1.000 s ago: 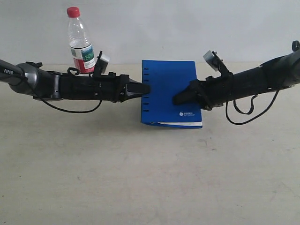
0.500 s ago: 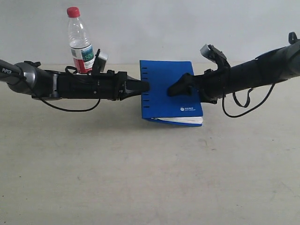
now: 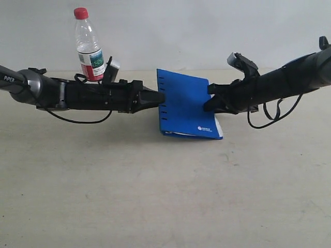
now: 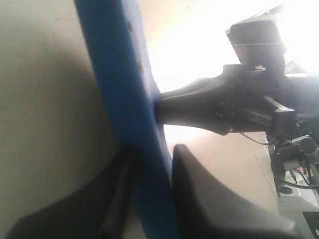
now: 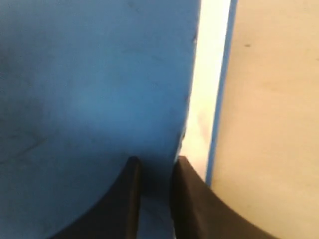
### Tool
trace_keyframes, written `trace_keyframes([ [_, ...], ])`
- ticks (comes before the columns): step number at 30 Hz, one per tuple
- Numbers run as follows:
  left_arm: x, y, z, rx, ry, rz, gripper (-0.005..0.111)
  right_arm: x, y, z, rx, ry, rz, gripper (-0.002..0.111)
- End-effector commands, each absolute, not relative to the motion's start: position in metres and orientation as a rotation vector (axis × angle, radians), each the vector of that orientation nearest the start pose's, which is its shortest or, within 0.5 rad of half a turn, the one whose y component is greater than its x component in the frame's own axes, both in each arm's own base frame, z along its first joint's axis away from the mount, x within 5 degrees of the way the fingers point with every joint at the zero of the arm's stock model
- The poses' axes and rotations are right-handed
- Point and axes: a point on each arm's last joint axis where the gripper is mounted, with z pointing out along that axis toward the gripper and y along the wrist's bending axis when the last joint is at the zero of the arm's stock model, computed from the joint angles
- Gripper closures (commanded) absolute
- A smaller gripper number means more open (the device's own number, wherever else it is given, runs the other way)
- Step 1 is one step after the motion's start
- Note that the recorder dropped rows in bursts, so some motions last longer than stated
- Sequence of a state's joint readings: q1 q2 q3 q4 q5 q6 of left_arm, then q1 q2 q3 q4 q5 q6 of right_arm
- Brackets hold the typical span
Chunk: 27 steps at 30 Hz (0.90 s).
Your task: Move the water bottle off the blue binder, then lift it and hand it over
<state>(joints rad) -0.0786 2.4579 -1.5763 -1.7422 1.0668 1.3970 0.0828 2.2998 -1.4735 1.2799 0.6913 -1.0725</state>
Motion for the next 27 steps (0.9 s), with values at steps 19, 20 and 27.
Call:
trace_keyframes([
  [19,0.438,-0.189,0.112,0.552,1.936,-1.636,0.059,0.440,0.112,0.037,-0.179,2.637,0.794,0.108],
  [20,0.438,-0.189,0.112,0.546,1.940,-1.641,0.059,0.440,0.111,0.036,-0.160,2.641,0.784,0.108],
  [27,0.438,-0.189,0.111,0.531,1.954,-1.652,0.059,0.441,0.111,0.036,-0.132,2.646,0.784,0.108],
])
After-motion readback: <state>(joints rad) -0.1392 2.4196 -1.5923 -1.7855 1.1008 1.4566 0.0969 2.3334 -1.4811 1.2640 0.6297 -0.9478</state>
